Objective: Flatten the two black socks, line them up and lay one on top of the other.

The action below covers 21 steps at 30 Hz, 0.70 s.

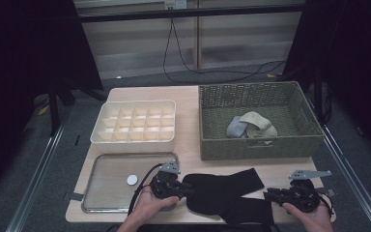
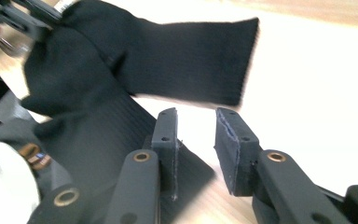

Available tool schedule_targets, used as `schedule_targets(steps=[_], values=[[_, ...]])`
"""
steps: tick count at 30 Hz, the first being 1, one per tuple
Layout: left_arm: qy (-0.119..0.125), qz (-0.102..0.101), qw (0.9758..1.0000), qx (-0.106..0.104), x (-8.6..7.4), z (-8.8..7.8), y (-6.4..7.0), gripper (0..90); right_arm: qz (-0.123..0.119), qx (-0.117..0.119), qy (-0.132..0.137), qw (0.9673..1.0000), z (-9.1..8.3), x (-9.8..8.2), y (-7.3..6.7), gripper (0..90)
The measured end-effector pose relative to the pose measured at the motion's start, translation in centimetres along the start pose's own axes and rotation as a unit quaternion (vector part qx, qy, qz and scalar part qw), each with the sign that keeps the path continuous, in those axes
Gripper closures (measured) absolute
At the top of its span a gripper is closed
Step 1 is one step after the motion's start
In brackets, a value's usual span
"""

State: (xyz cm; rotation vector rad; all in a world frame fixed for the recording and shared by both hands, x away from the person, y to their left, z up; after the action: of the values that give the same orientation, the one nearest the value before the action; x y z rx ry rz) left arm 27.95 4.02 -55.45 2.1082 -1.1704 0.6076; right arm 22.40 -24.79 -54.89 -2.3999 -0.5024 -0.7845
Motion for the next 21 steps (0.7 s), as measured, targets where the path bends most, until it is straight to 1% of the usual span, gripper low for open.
schedule_targets(steps=[3,6,8,9,10,12,13,14,15,17,18,19,21], values=[[-0.002,0.003,1.0000,0.004,-0.05,0.06,-0.06,68.5,0.003,-0.002,-0.015,0.9999,-0.02,-0.45,0.21,67.9],[-0.004,0.004,0.9999,0.010,-0.15,0.14,-0.13,68.6,-0.008,-0.010,-0.027,0.9996,0.30,-0.65,0.34,67.2],[-0.008,0.006,0.9999,0.008,-0.31,0.15,-0.11,69.5,-0.010,-0.015,-0.032,0.9993,0.54,-0.73,0.32,67.5],[-0.005,0.007,0.9999,0.008,-0.30,0.19,-0.11,70.8,-0.015,-0.014,-0.034,0.9992,0.63,-0.73,0.20,67.5],[-0.007,0.005,0.9999,0.010,-0.30,0.13,-0.14,72.0,-0.021,-0.015,-0.033,0.9991,0.72,-0.71,0.13,67.9],[-0.003,-0.005,1.0000,0.002,-0.31,0.24,-0.10,74.1,-0.023,-0.014,-0.032,0.9992,0.77,-0.69,0.09,68.0],[-0.003,-0.004,1.0000,0.001,-0.33,0.27,-0.10,75.5,-0.023,-0.011,-0.030,0.9992,0.83,-0.66,0.09,68.3],[-0.007,-0.004,0.9999,0.009,-0.37,0.18,-0.29,76.5,-0.023,-0.008,-0.029,0.9993,0.86,-0.65,0.09,68.4],[-0.005,-0.005,0.9999,0.007,-0.42,0.16,-0.34,77.2,-0.023,-0.007,-0.028,0.9993,0.86,-0.65,0.08,68.3],[-0.003,-0.007,1.0000,0.003,-0.43,0.14,-0.30,82.7,-0.021,-0.006,-0.026,0.9994,0.88,-0.65,0.10,68.4],[-0.004,-0.005,1.0000,0.007,-0.37,0.21,-0.29,85.0,-0.023,-0.007,-0.026,0.9994,0.89,-0.63,0.11,68.6],[-0.004,-0.005,1.0000,0.001,-0.30,0.23,-0.17,86.2,-0.026,-0.006,-0.027,0.9993,0.92,-0.64,0.06,68.8],[0.000,-0.002,1.0000,0.002,-0.13,0.14,-0.10,87.0,-0.027,-0.005,-0.028,0.9992,0.94,-0.67,-0.05,70.2]])
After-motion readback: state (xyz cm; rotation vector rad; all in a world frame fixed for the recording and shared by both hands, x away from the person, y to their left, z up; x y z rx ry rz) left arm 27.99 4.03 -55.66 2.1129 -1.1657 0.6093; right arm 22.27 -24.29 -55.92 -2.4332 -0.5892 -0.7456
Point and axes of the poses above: each handheld gripper's, and its own axes: z roughly forward along the jaws, x roughly out of its top, y roughly to its right, the point moved 9 cm from there along z, roughly forward along the jaws, and after that the axes turned 3 degrees about x, right-handed, at the moved point
